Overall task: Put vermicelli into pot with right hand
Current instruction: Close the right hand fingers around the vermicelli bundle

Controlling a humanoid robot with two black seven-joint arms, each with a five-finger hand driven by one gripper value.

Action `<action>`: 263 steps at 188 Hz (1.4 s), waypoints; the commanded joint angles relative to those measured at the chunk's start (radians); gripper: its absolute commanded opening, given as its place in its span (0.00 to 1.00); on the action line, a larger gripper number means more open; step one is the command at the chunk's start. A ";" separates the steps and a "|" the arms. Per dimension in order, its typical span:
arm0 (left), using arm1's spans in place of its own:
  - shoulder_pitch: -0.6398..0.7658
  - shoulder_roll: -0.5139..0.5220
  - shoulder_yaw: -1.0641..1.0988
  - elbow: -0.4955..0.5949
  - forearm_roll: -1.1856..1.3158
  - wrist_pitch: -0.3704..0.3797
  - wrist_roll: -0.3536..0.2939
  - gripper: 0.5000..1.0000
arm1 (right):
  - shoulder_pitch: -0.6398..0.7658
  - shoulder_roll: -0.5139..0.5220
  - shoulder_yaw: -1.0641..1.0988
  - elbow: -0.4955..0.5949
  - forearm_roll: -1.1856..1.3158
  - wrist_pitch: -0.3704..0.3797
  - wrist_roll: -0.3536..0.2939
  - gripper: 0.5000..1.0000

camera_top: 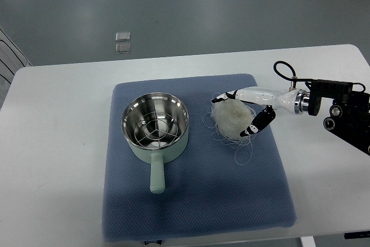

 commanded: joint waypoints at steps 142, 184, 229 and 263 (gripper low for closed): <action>0.000 0.000 0.000 0.000 0.000 0.000 0.000 1.00 | -0.013 0.046 -0.014 -0.097 -0.015 -0.064 -0.031 0.82; 0.000 0.000 0.000 0.000 0.000 0.000 0.000 1.00 | -0.011 0.048 -0.014 -0.097 -0.015 -0.063 -0.031 0.63; 0.000 0.000 0.000 0.000 0.000 0.000 0.000 1.00 | -0.010 0.054 -0.014 -0.103 -0.015 -0.066 -0.031 0.55; 0.000 0.000 0.000 0.000 0.000 0.000 0.000 1.00 | -0.010 0.055 -0.014 -0.103 -0.015 -0.064 -0.031 0.41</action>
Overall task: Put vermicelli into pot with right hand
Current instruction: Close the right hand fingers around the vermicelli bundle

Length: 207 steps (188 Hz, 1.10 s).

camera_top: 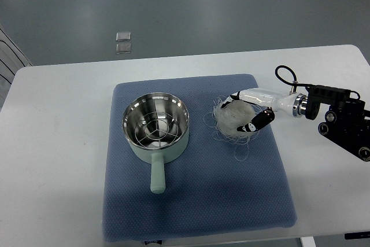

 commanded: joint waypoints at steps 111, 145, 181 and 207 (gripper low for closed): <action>0.000 0.000 0.000 0.000 0.000 0.000 0.000 1.00 | 0.011 0.022 0.018 0.000 0.005 0.000 0.000 0.00; 0.000 0.000 0.000 0.000 0.000 0.000 0.000 1.00 | 0.015 0.022 0.021 0.000 0.017 -0.001 0.002 0.00; 0.000 0.000 0.000 0.000 0.000 0.000 0.000 1.00 | 0.040 0.020 0.026 -0.002 0.023 -0.008 0.000 0.00; 0.000 0.000 0.000 0.000 0.000 0.000 0.000 1.00 | 0.060 0.019 0.036 -0.002 0.049 -0.008 0.000 0.00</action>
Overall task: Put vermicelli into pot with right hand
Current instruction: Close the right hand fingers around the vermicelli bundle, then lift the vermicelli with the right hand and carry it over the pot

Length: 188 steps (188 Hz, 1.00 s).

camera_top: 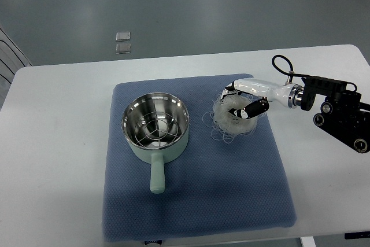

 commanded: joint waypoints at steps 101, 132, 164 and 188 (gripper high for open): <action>0.000 0.000 0.000 0.000 0.000 0.000 0.000 1.00 | 0.104 -0.027 0.080 -0.004 0.058 0.019 0.000 0.00; 0.000 0.000 0.002 0.000 0.000 0.000 0.000 1.00 | 0.169 -0.029 0.080 -0.007 0.080 0.042 0.000 0.00; 0.000 0.000 0.002 0.000 0.000 0.000 0.000 1.00 | 0.245 -0.015 0.078 -0.005 0.084 0.051 0.000 0.00; 0.000 0.000 0.002 0.000 0.000 0.000 0.000 1.00 | 0.277 0.008 0.078 -0.004 0.098 0.057 0.000 0.00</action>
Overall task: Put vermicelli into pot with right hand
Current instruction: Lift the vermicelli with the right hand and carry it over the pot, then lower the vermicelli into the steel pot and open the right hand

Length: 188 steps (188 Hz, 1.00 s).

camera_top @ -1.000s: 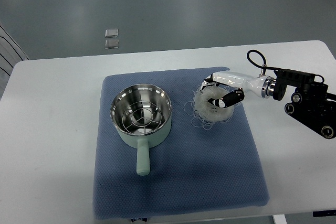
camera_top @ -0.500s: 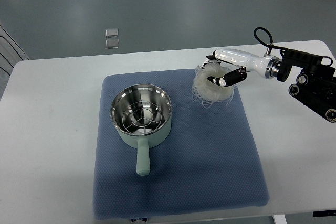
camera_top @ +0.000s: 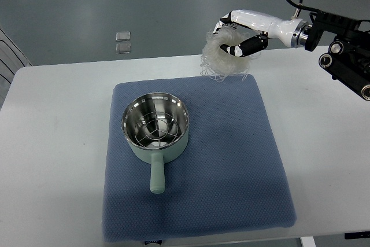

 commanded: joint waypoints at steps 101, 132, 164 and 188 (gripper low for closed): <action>0.000 0.000 0.001 0.000 0.000 0.000 0.000 1.00 | -0.004 0.296 -0.010 0.004 0.011 -0.013 0.000 0.00; 0.000 0.000 0.001 0.000 0.000 0.000 0.000 1.00 | -0.040 0.317 -0.015 0.013 0.011 -0.011 0.000 0.00; 0.000 0.000 0.000 0.000 0.000 0.000 0.000 1.00 | -0.070 0.319 -0.016 0.014 0.010 -0.011 0.000 0.00; 0.000 0.000 0.000 0.000 0.000 0.000 0.000 1.00 | -0.093 0.323 -0.019 0.014 0.010 -0.011 0.000 0.00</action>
